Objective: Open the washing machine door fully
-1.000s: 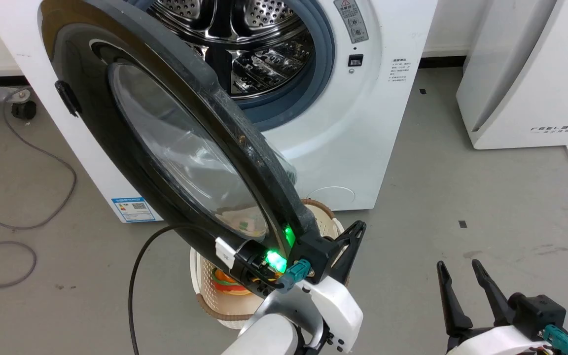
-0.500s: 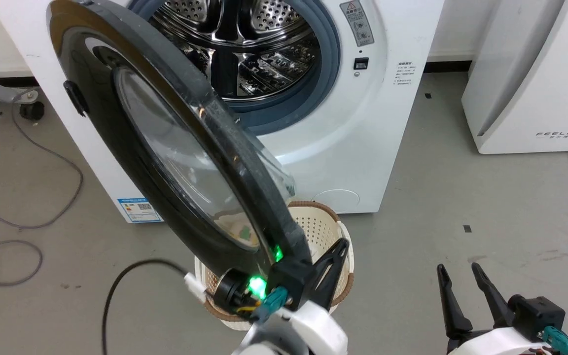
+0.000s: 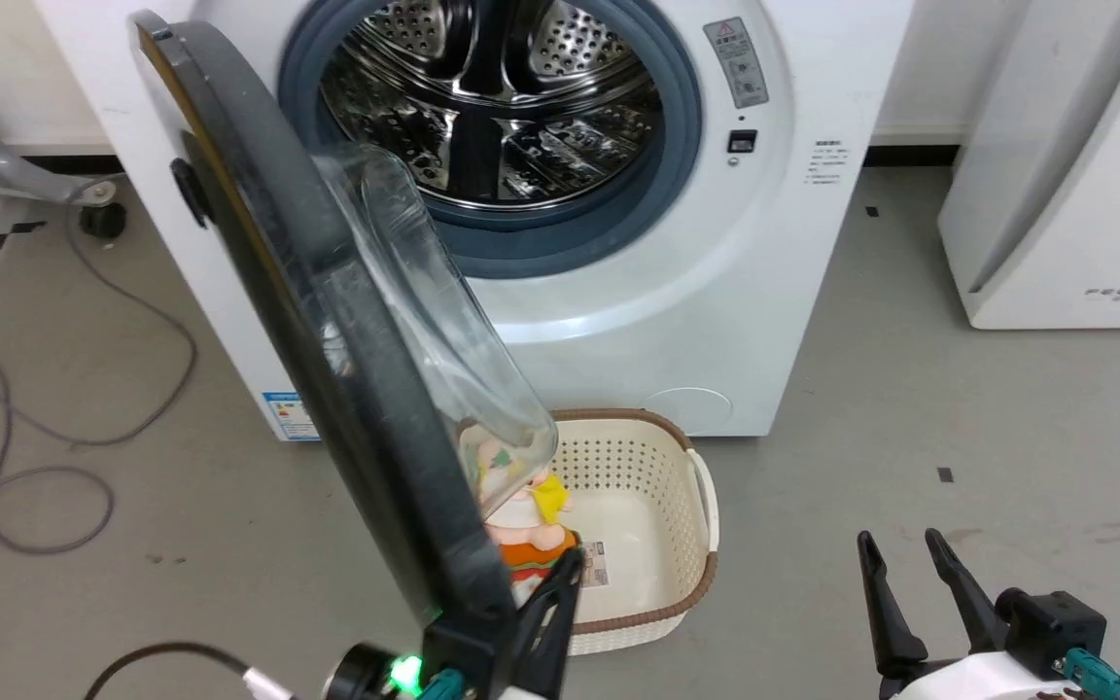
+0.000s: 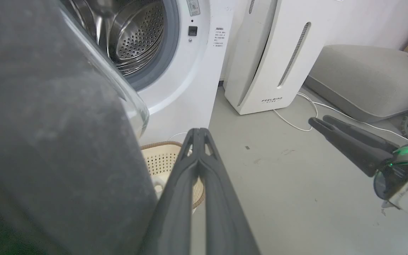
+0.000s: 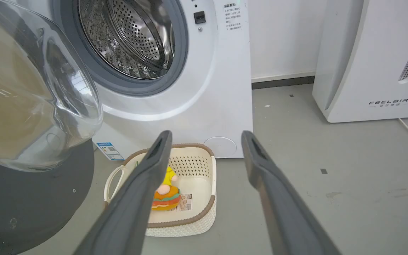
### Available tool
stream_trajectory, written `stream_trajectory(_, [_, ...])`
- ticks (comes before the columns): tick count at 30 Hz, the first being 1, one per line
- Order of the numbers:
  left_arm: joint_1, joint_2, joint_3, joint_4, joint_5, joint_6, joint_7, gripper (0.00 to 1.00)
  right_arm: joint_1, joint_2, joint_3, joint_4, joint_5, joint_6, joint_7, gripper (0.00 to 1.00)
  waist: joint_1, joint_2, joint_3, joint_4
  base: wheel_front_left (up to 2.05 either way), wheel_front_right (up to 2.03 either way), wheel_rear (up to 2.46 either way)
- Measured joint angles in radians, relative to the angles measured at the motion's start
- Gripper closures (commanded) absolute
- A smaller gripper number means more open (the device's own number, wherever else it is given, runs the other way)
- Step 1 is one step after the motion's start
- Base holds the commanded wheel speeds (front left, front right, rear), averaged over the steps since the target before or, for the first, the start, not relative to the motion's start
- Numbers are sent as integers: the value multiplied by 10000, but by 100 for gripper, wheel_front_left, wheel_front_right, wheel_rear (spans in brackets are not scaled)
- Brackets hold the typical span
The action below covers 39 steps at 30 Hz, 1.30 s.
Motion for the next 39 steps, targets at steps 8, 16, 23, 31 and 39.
stream_trajectory(8, [1060,708,326,-817,31,663,128,100,136,2,-4,65,-2,0,75,0,0,0,-107,548,0,0,0])
stream_trajectory(16, [1551,886,510,-1233,67,1060,157,100,237,4,-36,65,-4,0,84,0,0,0,-178,1549,0,0,0])
stream_trajectory(23, [1656,1220,1041,-1137,84,1277,-17,100,241,6,-69,-23,-6,0,159,0,0,0,-142,2542,0,0,0])
stream_trajectory(31, [1238,1555,2102,-867,-232,1302,-445,100,214,10,-121,-207,-36,0,249,0,1,0,197,3147,0,0,0])
stream_trajectory(39, [440,2113,3942,-341,-989,1331,-1191,100,174,10,-182,-360,-115,0,401,0,1,0,556,3209,0,0,0])
